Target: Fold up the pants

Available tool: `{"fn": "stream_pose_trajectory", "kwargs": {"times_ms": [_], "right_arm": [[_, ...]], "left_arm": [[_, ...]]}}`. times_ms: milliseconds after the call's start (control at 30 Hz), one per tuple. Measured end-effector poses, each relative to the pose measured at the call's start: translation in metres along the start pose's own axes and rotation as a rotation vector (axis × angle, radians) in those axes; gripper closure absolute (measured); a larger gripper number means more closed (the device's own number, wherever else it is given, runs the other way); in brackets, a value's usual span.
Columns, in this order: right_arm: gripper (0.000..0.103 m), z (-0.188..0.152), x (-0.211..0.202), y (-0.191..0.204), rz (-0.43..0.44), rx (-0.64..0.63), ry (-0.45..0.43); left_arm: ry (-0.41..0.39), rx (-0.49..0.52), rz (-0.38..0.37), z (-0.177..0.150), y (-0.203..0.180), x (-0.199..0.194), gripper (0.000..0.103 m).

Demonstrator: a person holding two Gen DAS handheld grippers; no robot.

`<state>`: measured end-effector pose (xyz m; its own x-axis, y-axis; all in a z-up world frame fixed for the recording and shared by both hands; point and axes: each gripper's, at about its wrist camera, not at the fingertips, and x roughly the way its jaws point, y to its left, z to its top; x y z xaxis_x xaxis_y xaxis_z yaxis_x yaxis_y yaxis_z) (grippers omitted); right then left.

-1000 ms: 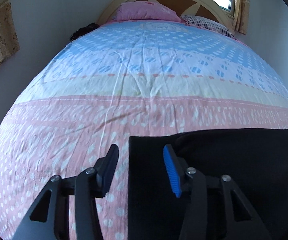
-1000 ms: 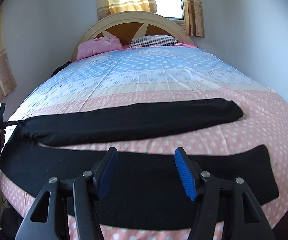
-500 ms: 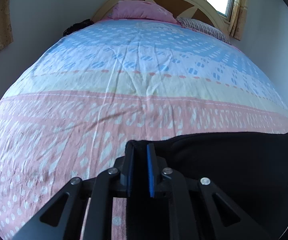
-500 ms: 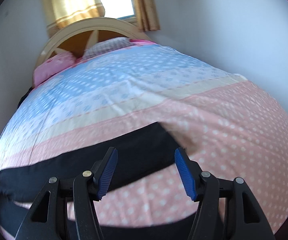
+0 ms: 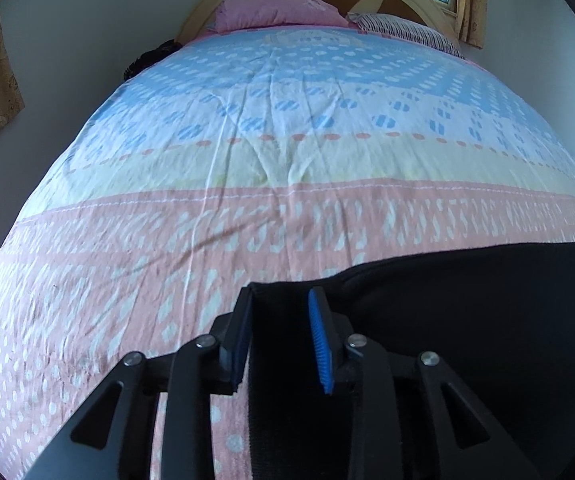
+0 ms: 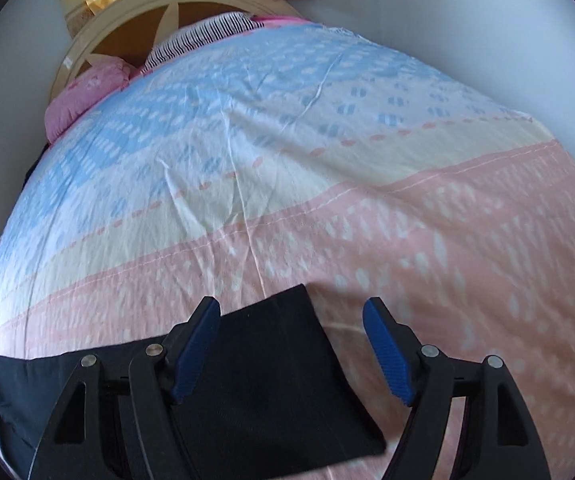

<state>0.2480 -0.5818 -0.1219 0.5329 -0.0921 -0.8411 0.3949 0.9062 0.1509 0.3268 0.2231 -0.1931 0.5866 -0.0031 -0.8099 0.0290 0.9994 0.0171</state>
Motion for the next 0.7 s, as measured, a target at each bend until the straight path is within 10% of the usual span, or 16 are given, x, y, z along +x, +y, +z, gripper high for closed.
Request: {"fn": "stream_pose_trajectory", "kwargs": {"times_ms": [133,267,367,700], "right_arm": [[0.03,0.003,0.023,0.006,-0.008,-0.021,0.047],[0.077,-0.005,0.03,0.011,-0.002,-0.065,0.078],[0.092,-0.006,0.023,0.006,0.028,-0.058,0.06],[0.096,-0.025,-0.06,0.005,0.116,-0.085,-0.162]], "left_arm": [[0.003,0.01,0.003,0.001,-0.002,-0.001,0.073],[-0.028,0.058,-0.002,-0.002,-0.008,-0.005,0.076],[-0.026,0.086,-0.021,-0.006,-0.011,-0.005,0.092],[-0.174,-0.007,-0.106,0.002,0.001,-0.051,0.097]]}}
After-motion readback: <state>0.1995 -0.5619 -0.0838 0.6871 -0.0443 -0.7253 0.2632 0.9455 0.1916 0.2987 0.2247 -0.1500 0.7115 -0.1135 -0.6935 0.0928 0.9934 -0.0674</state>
